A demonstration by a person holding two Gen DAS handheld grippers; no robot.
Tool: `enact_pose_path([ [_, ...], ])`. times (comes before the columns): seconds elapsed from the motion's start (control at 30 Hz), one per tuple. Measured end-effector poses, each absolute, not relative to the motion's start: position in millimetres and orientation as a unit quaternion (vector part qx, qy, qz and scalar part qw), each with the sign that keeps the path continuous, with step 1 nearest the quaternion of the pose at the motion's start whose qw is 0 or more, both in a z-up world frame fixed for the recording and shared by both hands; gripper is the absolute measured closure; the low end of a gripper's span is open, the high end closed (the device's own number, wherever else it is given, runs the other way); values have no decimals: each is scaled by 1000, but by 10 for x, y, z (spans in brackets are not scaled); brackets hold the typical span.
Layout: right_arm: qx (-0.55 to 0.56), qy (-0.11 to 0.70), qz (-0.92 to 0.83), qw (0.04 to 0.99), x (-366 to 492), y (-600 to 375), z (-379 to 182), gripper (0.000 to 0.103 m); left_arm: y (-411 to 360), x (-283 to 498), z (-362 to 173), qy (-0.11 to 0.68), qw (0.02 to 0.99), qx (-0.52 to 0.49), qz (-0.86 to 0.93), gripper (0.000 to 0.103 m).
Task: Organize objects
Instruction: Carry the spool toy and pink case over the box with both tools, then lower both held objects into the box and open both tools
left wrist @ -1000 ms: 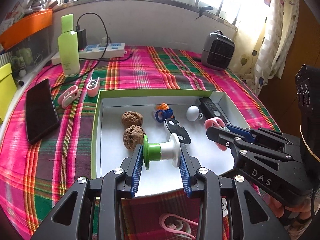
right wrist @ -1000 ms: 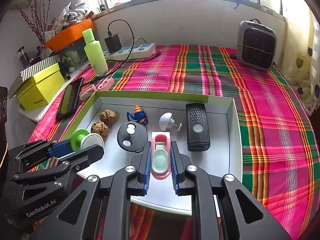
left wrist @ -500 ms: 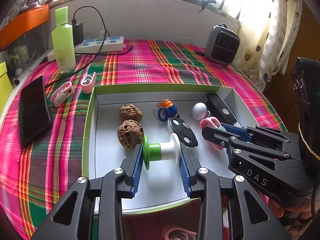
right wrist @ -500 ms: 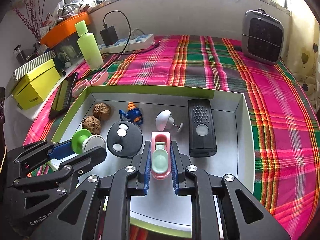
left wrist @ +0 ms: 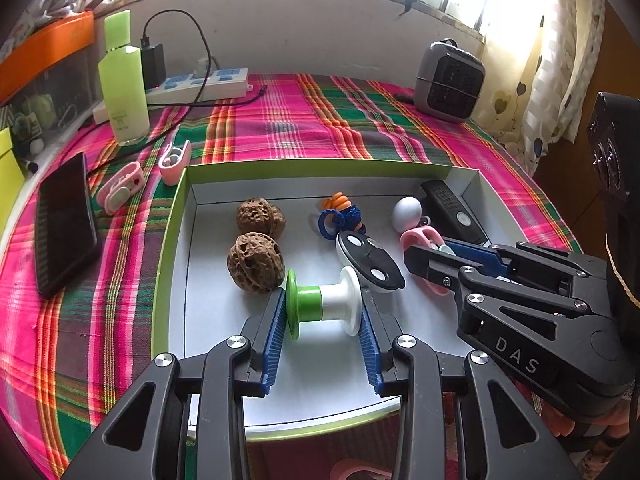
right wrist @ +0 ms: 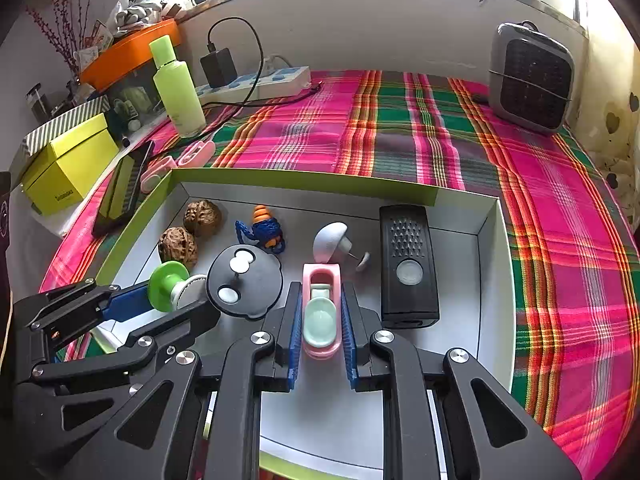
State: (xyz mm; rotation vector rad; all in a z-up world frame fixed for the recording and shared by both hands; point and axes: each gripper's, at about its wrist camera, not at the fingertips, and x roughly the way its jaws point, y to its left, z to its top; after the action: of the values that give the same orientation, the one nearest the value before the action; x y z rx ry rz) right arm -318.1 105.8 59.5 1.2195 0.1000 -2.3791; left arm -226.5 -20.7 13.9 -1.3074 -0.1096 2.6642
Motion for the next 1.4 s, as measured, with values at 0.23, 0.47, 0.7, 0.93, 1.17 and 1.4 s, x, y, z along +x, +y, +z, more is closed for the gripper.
enact_pose_path([
  [0.23, 442, 42, -865, 236, -3190, 1022, 590, 84, -211, -2268, 142, -37, 85, -439, 894, 70],
  [0.47, 439, 47, -864, 241, -3179, 988, 581, 84, -210, -2267, 142, -37, 85, -438, 894, 70],
  [0.7, 437, 48, -865, 242, -3172, 989, 573, 84, -207, -2270, 142, -37, 85, -439, 894, 70],
  [0.93, 437, 51, -866, 240, -3161, 997, 573, 84, -198, -2261, 140, -36, 85, -438, 894, 70],
  [1.17, 437, 50, -866, 238, -3162, 1012, 569, 84, -200, -2271, 141, -35, 84, -438, 894, 70],
  [1.4, 437, 48, -868, 231, -3166, 1030, 573, 77, -198, -2274, 141, -33, 83, -439, 894, 70],
])
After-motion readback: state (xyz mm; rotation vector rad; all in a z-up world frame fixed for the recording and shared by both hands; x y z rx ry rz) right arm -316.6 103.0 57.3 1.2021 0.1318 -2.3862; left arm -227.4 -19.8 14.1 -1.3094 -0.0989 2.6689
